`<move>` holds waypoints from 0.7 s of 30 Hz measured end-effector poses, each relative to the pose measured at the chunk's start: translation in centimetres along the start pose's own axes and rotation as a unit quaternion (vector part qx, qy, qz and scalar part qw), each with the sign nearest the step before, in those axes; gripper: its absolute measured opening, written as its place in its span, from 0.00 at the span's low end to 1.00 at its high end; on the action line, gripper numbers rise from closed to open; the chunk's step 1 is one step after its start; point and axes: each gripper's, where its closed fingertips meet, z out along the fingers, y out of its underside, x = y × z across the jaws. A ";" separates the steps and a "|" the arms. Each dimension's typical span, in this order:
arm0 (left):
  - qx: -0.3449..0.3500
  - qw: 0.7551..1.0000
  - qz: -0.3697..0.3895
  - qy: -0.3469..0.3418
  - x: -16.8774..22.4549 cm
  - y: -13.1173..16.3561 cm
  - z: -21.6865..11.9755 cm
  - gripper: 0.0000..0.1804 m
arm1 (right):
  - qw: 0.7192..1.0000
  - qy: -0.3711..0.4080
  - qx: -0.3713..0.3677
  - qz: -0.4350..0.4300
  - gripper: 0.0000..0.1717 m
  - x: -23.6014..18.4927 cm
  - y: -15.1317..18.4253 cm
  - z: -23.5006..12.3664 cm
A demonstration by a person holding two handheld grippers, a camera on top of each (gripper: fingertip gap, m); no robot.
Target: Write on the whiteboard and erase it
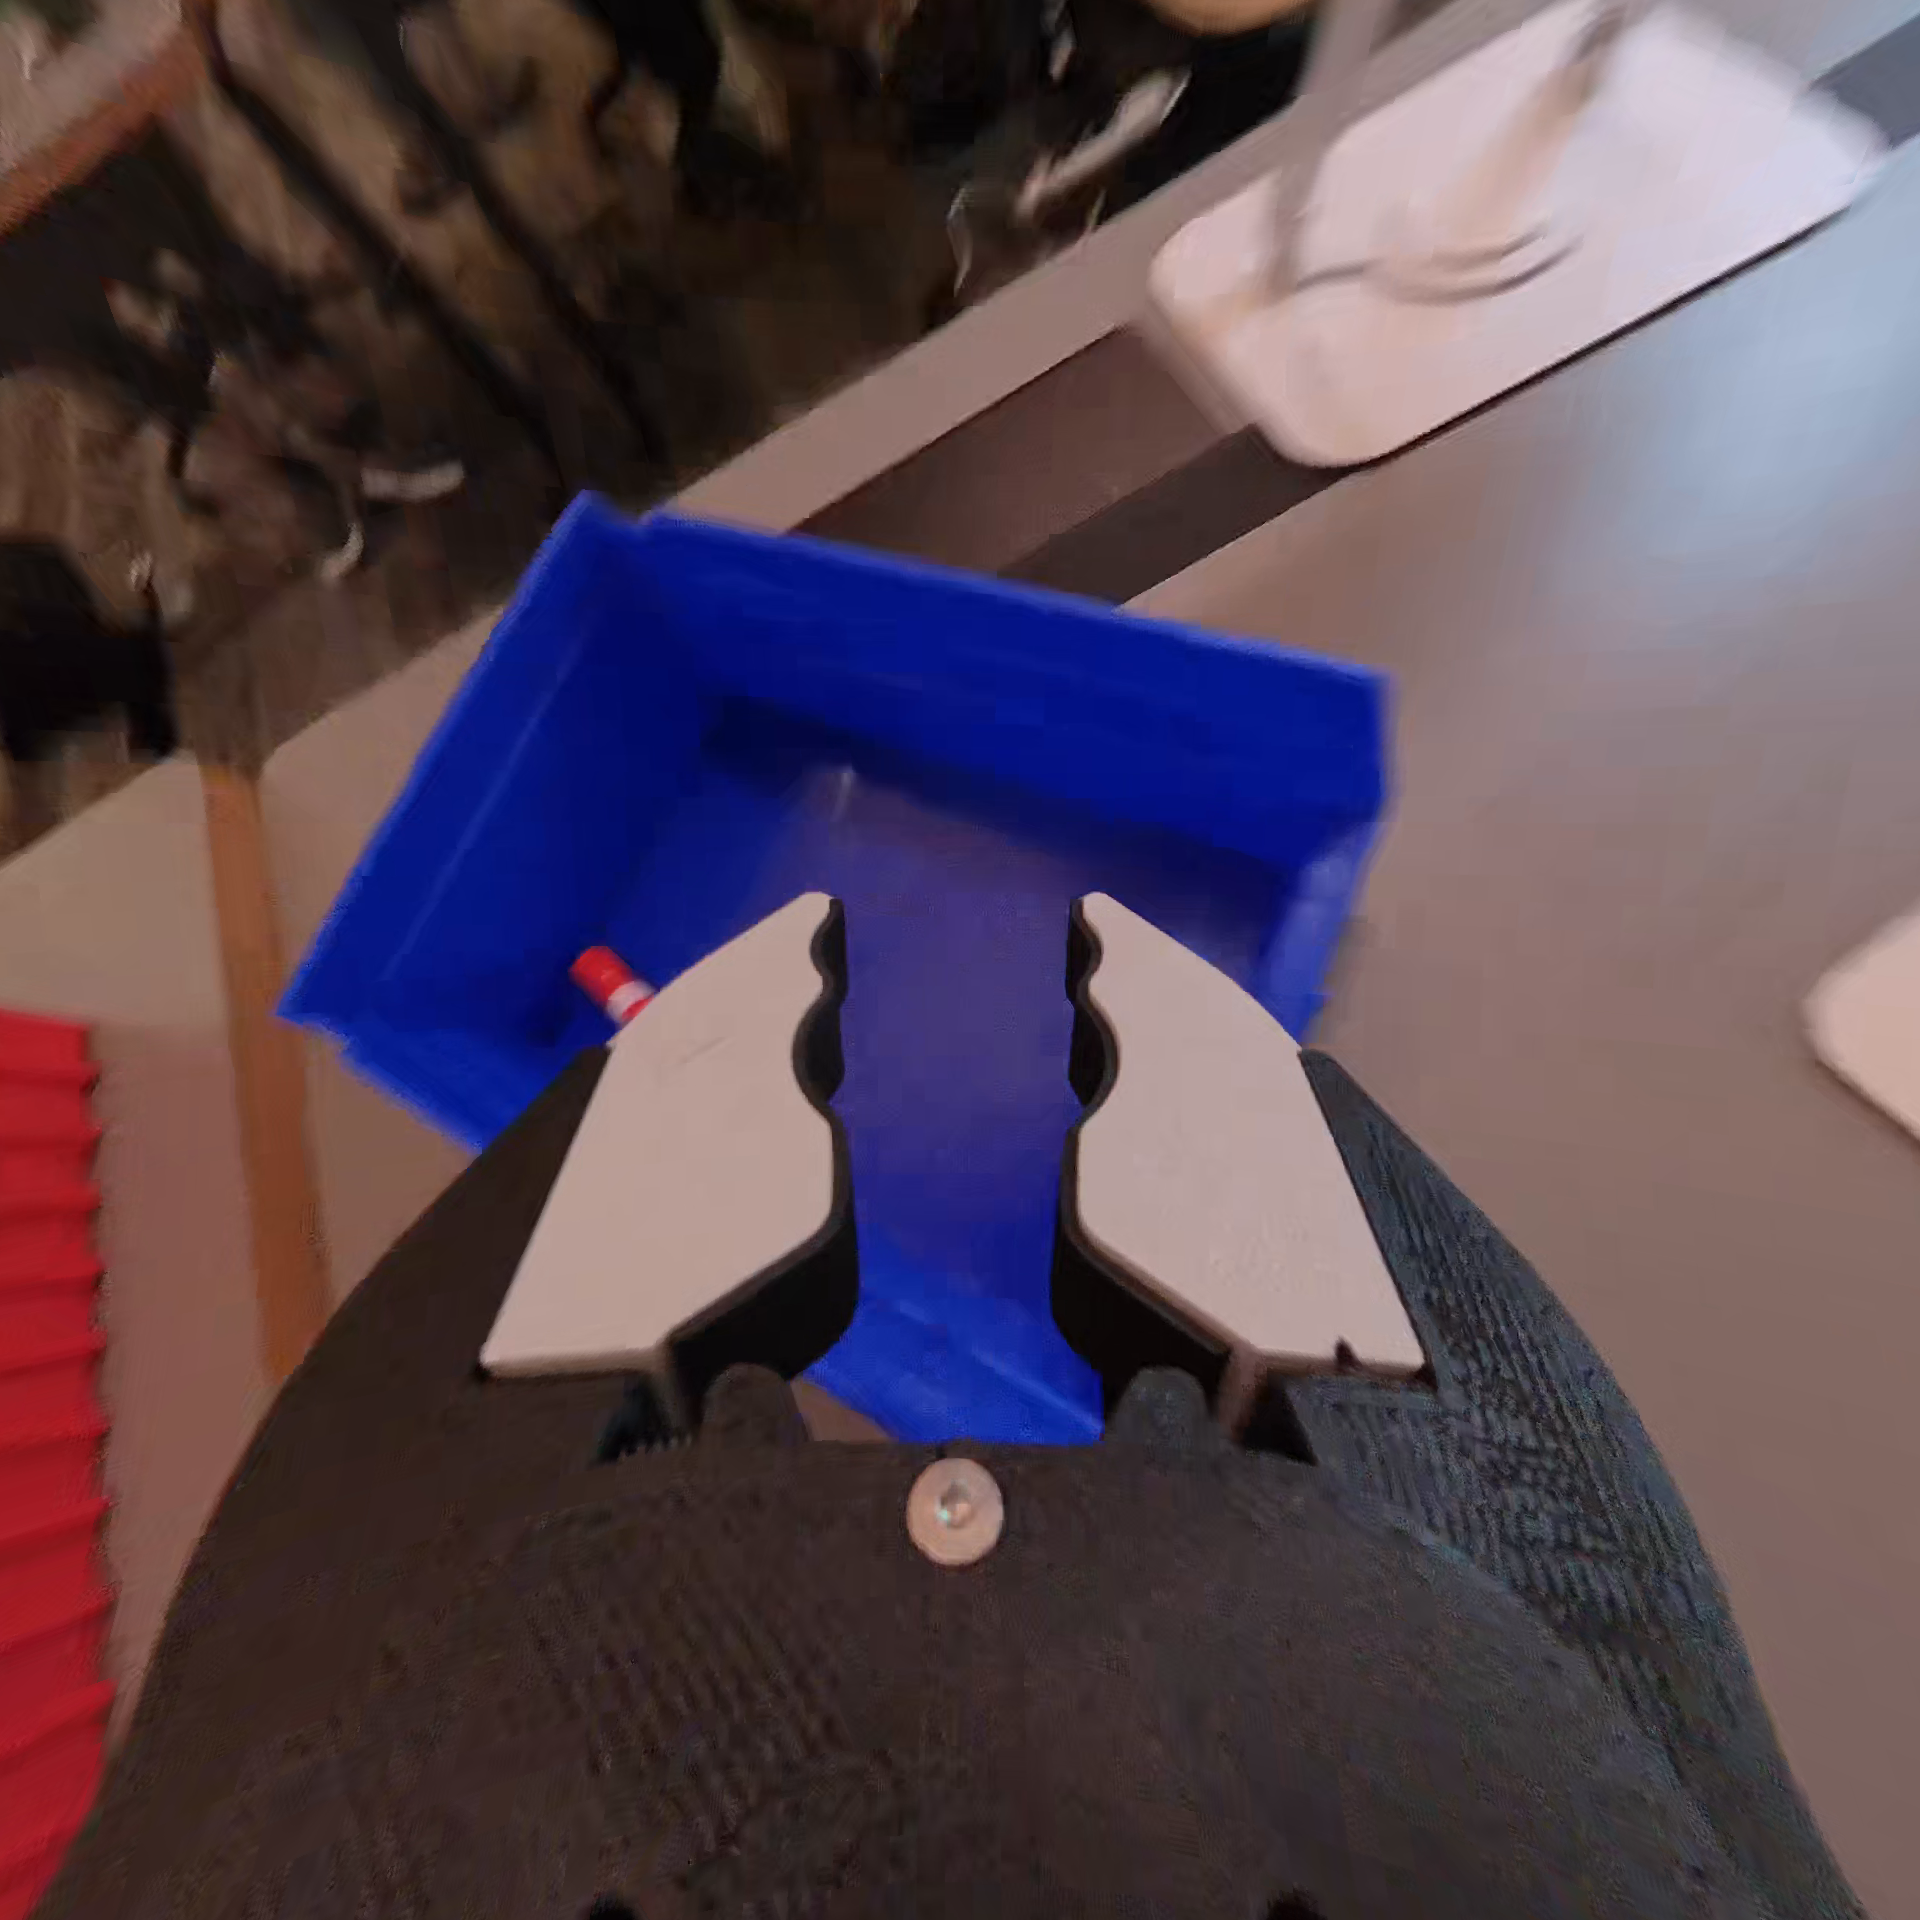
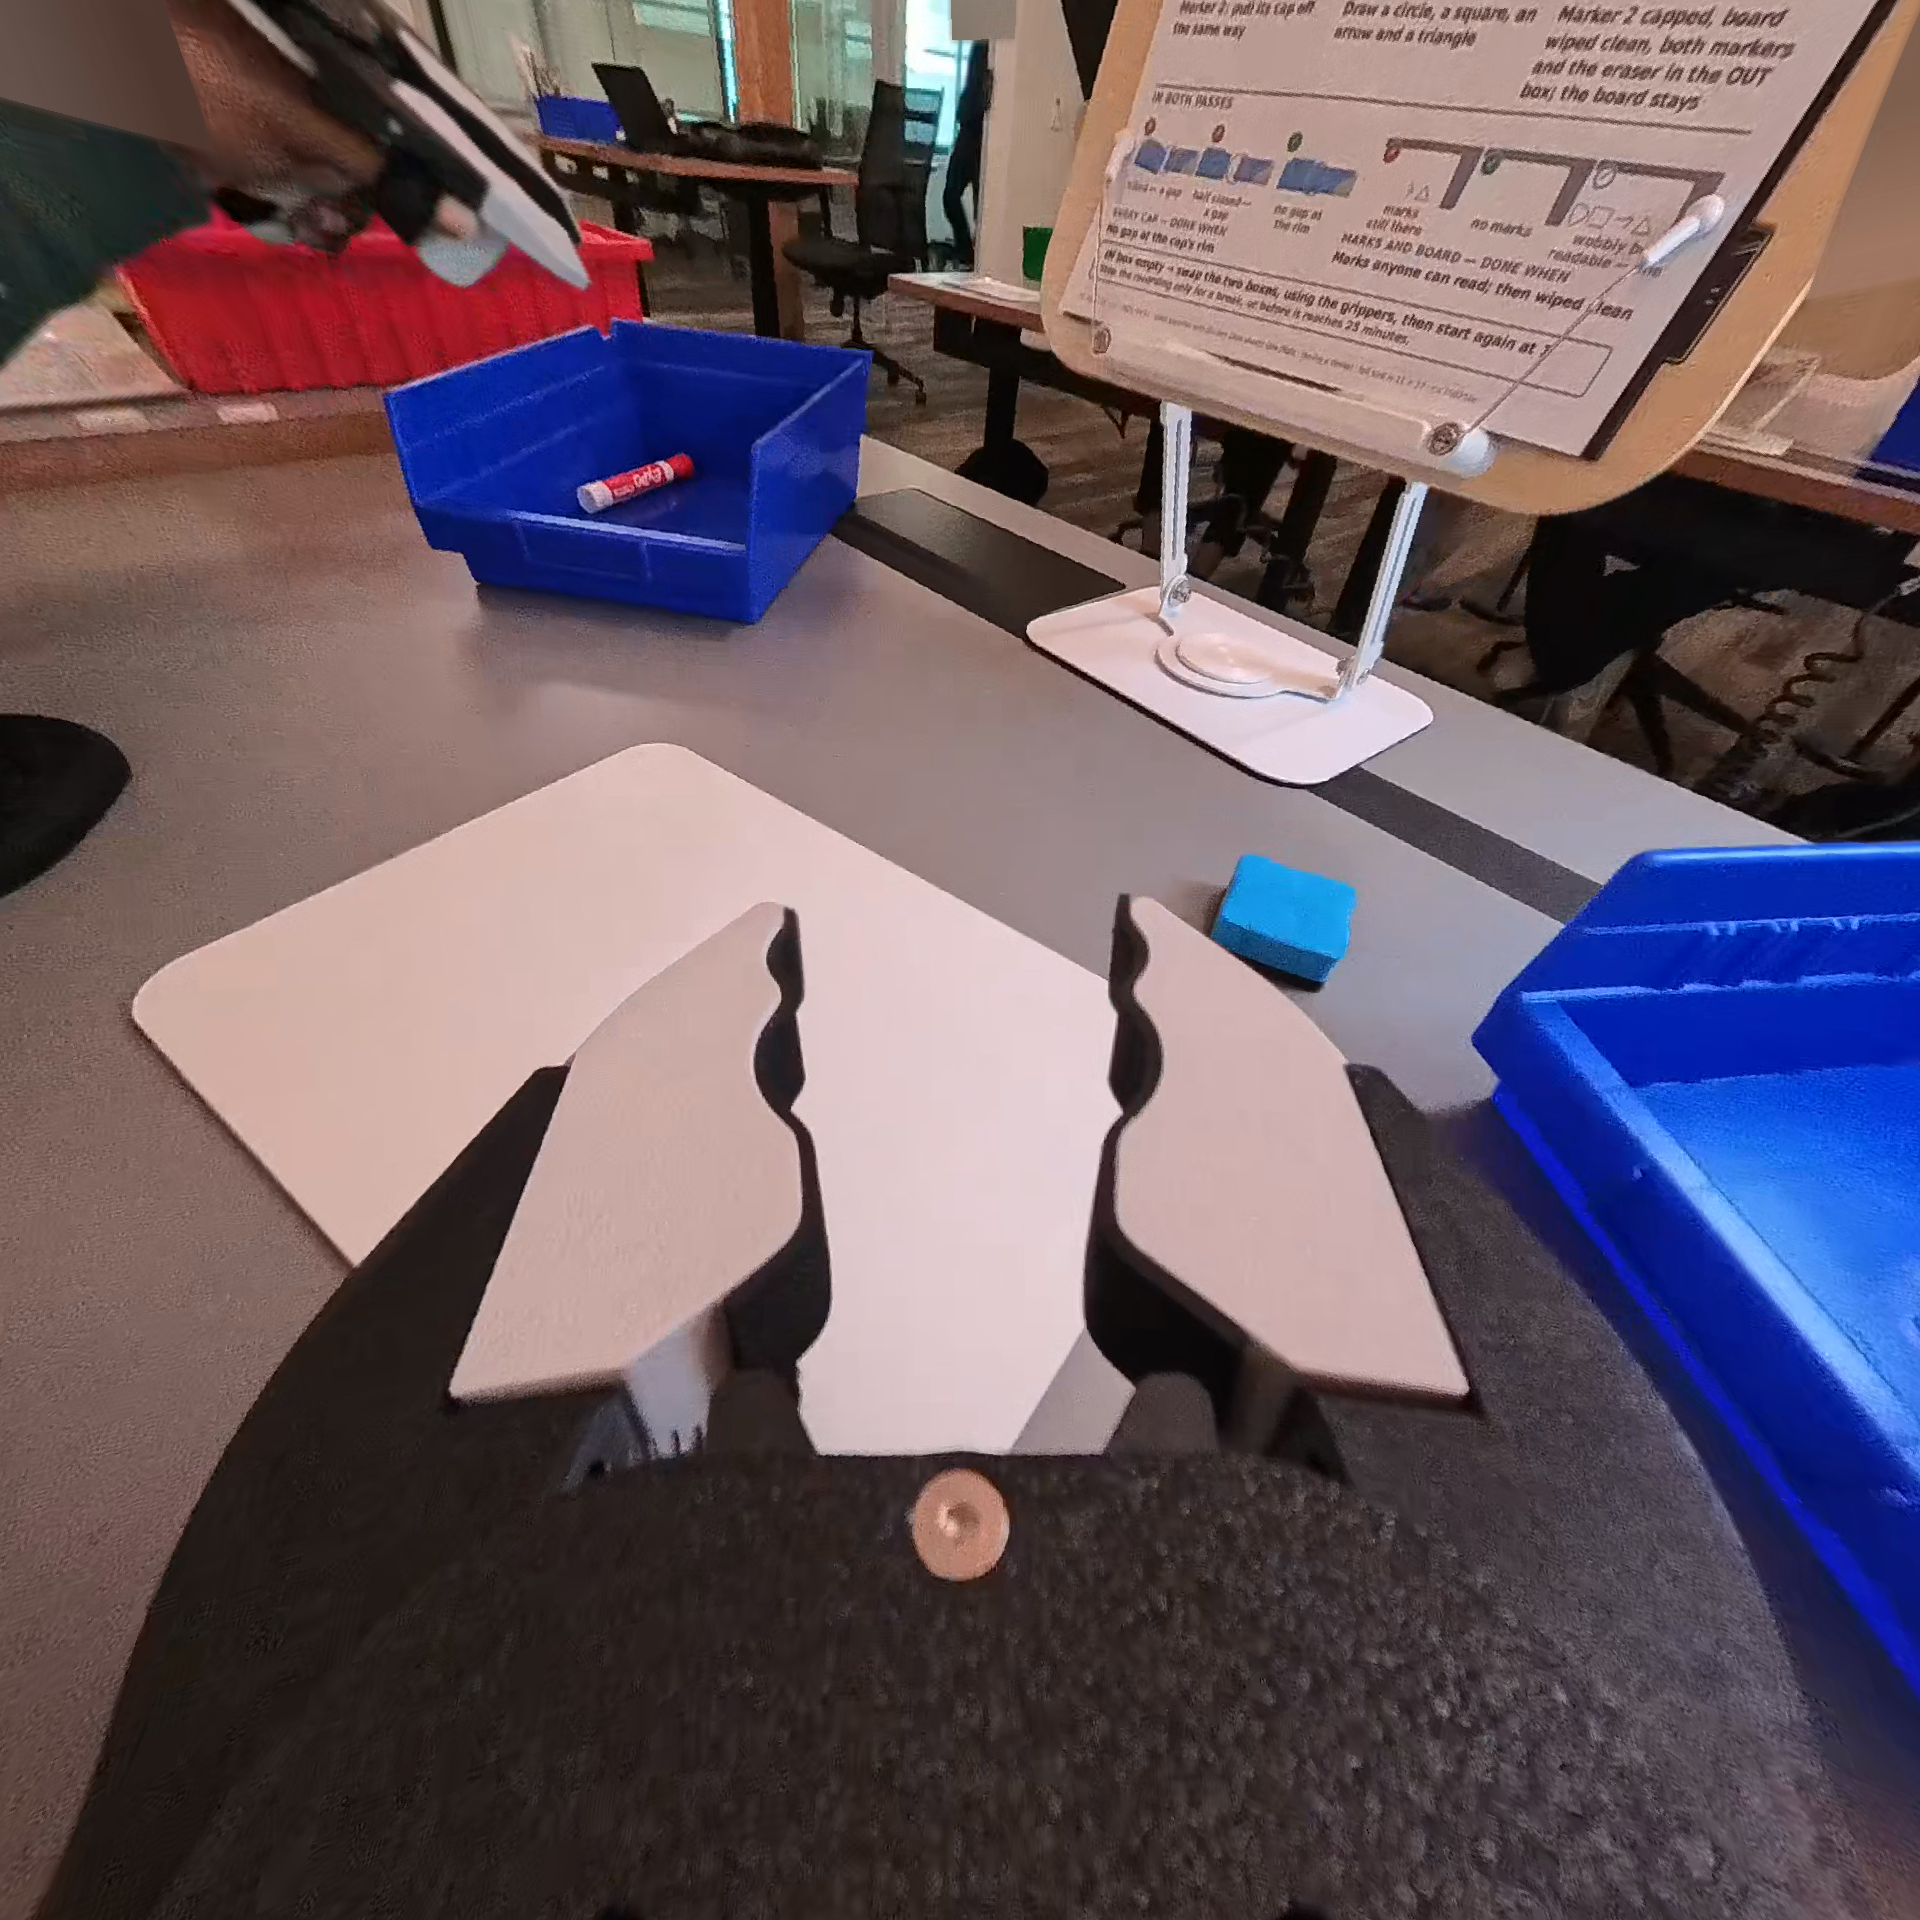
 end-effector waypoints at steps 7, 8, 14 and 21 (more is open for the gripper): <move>-0.295 0.952 -0.064 -0.053 -8.5 8.2 8.4 0.26 | 0.999 -0.012 -0.025 -0.024 0.33 -0.7 1.9 0.8; -0.319 0.944 -0.064 -0.060 -8.9 8.8 9.2 0.26 | 0.999 -0.015 -0.024 -0.021 0.32 -0.7 2.0 0.9; -0.432 0.898 -0.057 -0.061 -10.1 12.4 12.2 0.23 | 0.999 -0.030 -0.033 0.010 0.32 -0.4 3.2 1.4; -0.487 0.870 -0.044 -0.062 -10.8 13.7 12.7 0.17 | 0.998 -0.041 -0.018 0.035 0.32 -0.1 2.8 1.6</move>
